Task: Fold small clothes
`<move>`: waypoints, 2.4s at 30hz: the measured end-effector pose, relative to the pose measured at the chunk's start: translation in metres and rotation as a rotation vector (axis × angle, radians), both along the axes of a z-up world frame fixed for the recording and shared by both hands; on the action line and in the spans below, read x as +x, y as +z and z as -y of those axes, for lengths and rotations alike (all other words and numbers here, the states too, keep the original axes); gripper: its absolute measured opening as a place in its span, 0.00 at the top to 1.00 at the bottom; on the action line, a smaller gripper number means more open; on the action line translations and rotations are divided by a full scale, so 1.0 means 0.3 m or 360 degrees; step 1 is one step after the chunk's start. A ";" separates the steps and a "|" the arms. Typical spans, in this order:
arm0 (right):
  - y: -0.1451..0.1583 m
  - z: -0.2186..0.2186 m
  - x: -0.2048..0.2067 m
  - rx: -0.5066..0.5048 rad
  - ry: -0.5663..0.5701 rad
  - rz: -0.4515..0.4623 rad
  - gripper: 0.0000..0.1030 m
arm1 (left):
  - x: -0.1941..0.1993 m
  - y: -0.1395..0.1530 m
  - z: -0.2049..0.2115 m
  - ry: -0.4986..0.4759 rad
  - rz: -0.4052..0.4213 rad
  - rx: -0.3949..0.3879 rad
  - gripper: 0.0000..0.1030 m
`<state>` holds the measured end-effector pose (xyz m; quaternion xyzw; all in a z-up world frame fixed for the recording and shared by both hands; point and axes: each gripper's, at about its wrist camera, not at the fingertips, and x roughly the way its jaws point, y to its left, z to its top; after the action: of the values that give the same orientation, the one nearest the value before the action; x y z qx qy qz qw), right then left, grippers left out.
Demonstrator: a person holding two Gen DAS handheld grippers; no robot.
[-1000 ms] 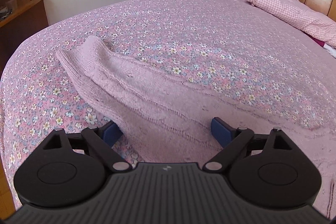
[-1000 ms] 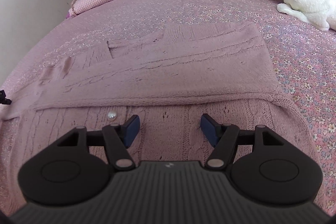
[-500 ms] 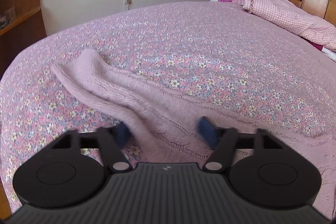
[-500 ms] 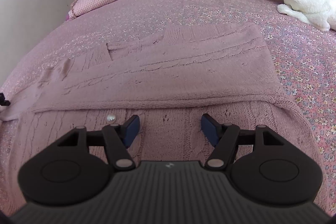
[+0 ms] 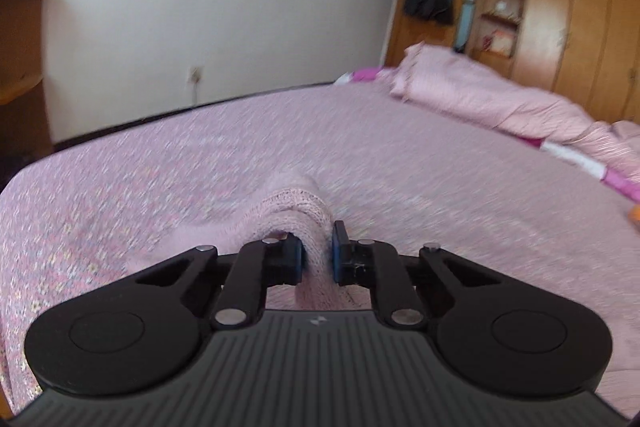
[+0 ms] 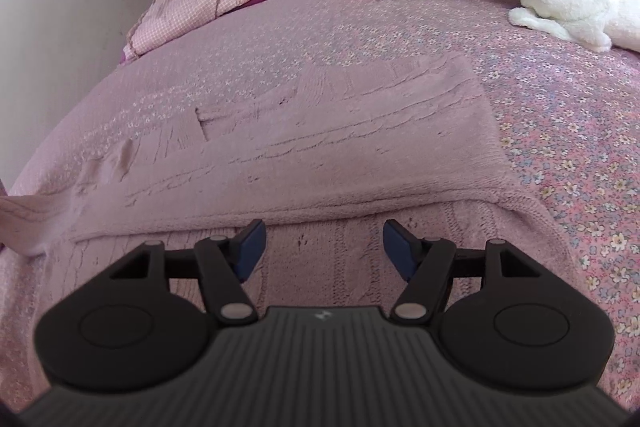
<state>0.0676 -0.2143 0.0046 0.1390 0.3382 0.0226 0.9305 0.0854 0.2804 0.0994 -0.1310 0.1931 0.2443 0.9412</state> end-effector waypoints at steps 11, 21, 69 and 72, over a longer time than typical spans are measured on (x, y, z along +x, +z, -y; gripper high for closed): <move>0.018 0.057 -0.041 0.0077 -0.0058 0.0052 0.35 | -0.026 0.177 0.281 -0.0325 0.0180 -0.0064 0.86; 0.016 0.104 -0.063 0.0134 -0.0095 0.0080 0.35 | -0.001 0.230 0.643 -0.0681 0.0211 -0.0087 0.86; 0.027 -0.207 0.260 0.0620 0.0303 -0.0260 0.33 | -0.141 -0.159 0.585 -0.0867 -0.0430 0.0027 0.36; 0.021 -0.236 0.285 0.0569 0.0319 -0.0270 0.35 | -0.141 -0.174 0.564 -0.0838 -0.0448 0.0008 0.36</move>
<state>0.1531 -0.1436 0.0108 0.2687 0.4182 0.1629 0.8523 0.0432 0.1112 0.0473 -0.0390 0.3486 0.0080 0.9364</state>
